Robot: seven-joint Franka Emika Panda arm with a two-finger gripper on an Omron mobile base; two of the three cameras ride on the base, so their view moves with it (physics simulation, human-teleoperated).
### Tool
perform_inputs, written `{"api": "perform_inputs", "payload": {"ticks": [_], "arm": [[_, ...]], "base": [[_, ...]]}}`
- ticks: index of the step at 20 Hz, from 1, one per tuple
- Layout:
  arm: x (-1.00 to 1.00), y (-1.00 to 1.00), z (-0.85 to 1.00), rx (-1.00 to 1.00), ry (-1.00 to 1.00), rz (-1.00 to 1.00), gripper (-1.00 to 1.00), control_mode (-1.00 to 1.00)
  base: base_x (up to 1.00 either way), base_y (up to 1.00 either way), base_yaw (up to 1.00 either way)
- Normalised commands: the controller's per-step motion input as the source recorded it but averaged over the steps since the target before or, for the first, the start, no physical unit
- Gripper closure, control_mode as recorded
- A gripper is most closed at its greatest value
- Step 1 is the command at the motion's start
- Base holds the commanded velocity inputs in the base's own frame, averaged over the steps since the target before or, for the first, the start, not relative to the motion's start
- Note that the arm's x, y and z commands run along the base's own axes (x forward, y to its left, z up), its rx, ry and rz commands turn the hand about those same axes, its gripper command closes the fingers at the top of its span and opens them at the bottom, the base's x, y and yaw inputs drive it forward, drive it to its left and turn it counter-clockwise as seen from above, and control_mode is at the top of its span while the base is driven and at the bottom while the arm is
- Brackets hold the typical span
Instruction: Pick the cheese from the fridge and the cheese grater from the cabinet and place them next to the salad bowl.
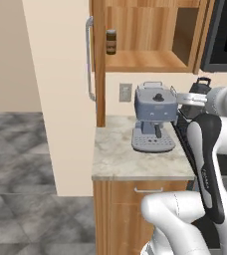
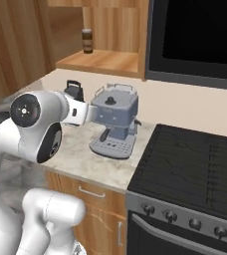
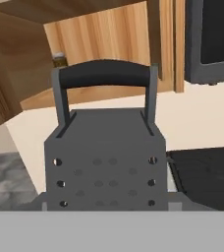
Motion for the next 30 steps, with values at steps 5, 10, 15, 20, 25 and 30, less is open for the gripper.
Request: {"api": "perform_inputs", "payload": {"ticks": [5, 10, 15, 20, 25, 30], "arm": [[0.0, 0.0, 0.0, 0.0, 0.0, 0.0, 1.0, 1.0], [0.0, 0.0, 0.0, 0.0, 0.0, 0.0, 1.0, 1.0], [0.0, 0.0, 0.0, 0.0, 0.0, 0.0, 1.0, 1.0], [0.0, 0.0, 0.0, 0.0, 0.0, 0.0, 1.0, 1.0], [0.0, 0.0, 0.0, 0.0, 0.0, 0.0, 1.0, 1.0], [0.0, 0.0, 0.0, 0.0, 0.0, 0.0, 1.0, 1.0]], "base": [[-0.13, -0.69, -0.08], [-0.28, -0.79, -0.1], [-0.38, -0.66, -0.21], [0.0, -0.73, -0.12], [0.0, -0.72, -0.09], [0.0, -0.76, -0.07]]}}
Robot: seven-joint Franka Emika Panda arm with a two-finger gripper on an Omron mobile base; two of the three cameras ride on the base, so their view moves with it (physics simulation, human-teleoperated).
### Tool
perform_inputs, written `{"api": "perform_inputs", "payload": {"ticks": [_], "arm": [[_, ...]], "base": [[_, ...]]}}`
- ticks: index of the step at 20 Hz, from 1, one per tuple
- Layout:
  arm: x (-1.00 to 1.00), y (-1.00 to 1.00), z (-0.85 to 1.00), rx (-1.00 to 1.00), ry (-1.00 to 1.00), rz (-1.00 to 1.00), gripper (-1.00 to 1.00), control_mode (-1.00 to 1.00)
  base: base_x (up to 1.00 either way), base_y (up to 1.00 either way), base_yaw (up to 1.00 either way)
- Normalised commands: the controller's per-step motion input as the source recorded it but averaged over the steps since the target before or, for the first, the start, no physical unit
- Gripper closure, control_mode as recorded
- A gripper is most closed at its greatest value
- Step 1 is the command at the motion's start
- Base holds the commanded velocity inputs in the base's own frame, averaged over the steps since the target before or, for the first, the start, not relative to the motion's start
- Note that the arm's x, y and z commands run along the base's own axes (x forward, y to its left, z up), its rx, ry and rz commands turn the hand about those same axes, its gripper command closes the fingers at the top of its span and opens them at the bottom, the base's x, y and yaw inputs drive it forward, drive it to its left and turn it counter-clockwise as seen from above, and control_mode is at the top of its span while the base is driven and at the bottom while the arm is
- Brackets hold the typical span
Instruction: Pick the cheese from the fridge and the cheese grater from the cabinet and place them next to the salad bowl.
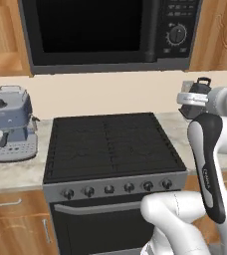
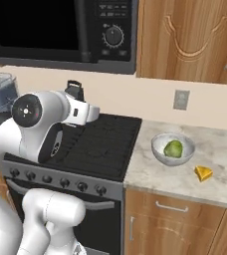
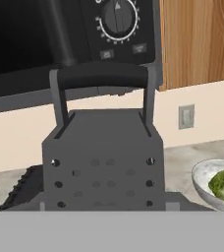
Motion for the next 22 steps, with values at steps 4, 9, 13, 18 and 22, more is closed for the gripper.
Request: {"api": "perform_inputs", "payload": {"ticks": [4, 9, 13, 18, 22], "arm": [[0.0, 0.0, 0.0, 0.0, 0.0, 0.0, 1.0, 1.0], [0.0, 0.0, 0.0, 0.0, 0.0, 0.0, 1.0, 1.0], [0.0, 0.0, 0.0, 0.0, 0.0, 0.0, 1.0, 1.0], [0.0, 0.0, 0.0, 0.0, 0.0, 0.0, 1.0, 1.0], [0.0, 0.0, 0.0, 0.0, 0.0, 0.0, 1.0, 1.0]], "base": [[0.04, -0.74, -0.07], [0.09, -0.73, -0.06], [0.19, -0.62, -0.05], [0.3, -0.39, 0.0], [0.32, -0.22, 0.0]]}}
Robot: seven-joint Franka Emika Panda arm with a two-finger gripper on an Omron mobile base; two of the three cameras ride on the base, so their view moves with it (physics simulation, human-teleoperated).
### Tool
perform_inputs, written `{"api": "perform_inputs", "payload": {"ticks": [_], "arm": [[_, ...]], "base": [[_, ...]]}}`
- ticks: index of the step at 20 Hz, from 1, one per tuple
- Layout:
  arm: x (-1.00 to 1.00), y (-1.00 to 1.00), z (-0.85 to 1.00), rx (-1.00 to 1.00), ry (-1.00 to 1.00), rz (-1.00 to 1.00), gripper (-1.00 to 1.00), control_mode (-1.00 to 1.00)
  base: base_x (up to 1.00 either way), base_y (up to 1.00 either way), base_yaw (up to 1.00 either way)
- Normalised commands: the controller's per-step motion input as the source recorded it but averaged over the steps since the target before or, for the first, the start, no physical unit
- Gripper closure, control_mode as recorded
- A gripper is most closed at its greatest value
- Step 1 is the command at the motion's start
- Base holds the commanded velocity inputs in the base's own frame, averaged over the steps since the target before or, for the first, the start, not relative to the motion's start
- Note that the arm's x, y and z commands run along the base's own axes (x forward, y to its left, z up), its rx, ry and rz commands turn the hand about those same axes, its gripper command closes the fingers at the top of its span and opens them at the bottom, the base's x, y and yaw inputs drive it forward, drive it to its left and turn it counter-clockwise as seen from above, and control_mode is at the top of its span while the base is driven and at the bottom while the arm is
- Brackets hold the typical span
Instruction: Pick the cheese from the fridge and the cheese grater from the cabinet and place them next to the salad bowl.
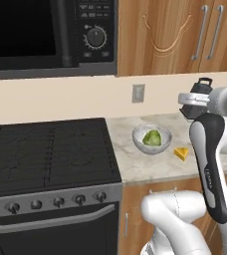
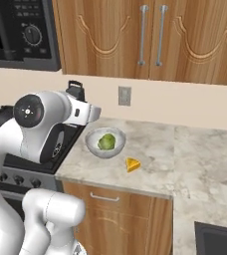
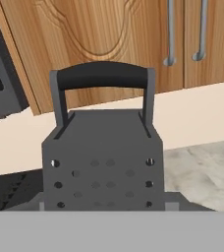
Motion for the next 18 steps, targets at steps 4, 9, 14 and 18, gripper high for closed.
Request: {"api": "perform_inputs", "payload": {"ticks": [4, 9, 14, 18], "arm": [[0.0, 0.0, 0.0, 0.0, 0.0, 0.0, 1.0, 1.0], [0.0, 0.0, 0.0, 0.0, 0.0, 0.0, 1.0, 1.0], [0.0, 0.0, 0.0, 0.0, 0.0, 0.0, 1.0, 1.0], [0.0, 0.0, 0.0, 0.0, 0.0, 0.0, 1.0, 1.0]], "base": [[0.3, -0.17, 0.0], [0.38, -0.09, 0.0], [0.4, -0.06, 0.0], [0.19, -0.02, 0.0]]}}
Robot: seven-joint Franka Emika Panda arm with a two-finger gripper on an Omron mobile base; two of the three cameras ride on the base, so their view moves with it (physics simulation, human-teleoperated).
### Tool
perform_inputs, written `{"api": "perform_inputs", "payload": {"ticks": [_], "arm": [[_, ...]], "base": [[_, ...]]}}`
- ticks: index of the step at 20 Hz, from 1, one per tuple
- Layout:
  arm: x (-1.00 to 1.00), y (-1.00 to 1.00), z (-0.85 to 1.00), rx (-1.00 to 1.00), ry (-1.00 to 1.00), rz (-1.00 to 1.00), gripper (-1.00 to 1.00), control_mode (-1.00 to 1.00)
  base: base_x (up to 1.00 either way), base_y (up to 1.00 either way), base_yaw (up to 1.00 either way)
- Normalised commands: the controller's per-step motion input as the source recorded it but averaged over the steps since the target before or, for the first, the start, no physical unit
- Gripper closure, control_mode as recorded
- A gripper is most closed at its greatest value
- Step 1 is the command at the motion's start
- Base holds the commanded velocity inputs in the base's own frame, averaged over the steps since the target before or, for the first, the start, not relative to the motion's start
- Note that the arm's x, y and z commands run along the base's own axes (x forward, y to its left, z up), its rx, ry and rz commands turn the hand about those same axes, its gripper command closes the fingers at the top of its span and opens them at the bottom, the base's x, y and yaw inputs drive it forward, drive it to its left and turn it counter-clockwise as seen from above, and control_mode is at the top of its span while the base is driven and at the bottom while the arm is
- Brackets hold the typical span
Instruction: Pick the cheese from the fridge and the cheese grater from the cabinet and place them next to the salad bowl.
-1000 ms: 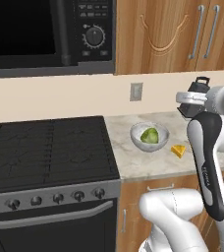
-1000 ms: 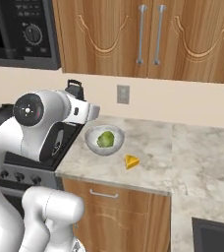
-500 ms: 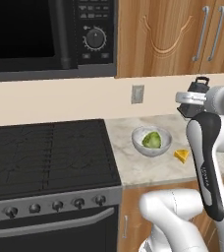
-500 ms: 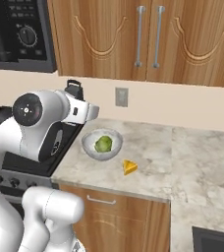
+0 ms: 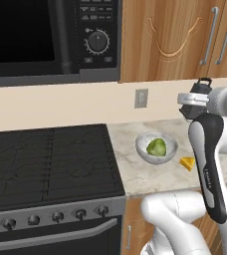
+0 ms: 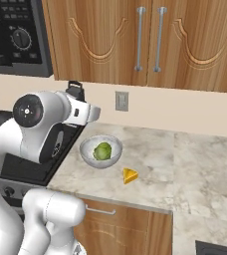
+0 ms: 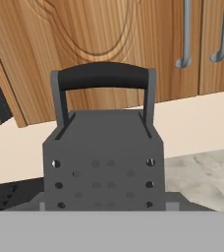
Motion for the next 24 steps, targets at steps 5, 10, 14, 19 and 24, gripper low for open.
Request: {"api": "perform_inputs", "payload": {"ticks": [5, 10, 14, 19, 24], "arm": [[0.0, 0.0, 0.0, 0.0, 0.0, 0.0, 1.0, 1.0], [0.0, 0.0, 0.0, 0.0, 0.0, 0.0, 1.0, 1.0], [0.0, 0.0, 0.0, 0.0, 0.0, 0.0, 1.0, 1.0], [-0.02, -0.17, -0.07, 0.0, 0.01, 0.0, 1.0, -1.0], [-0.09, -0.43, -0.18, 0.0, 0.02, 0.07, 1.0, -1.0]], "base": [[0.08, 0.0, 0.0], [0.0, 0.0, 0.0], [0.0, 0.0, 0.0], [0.0, 0.0, 0.0], [0.0, 0.0, 0.0]]}}
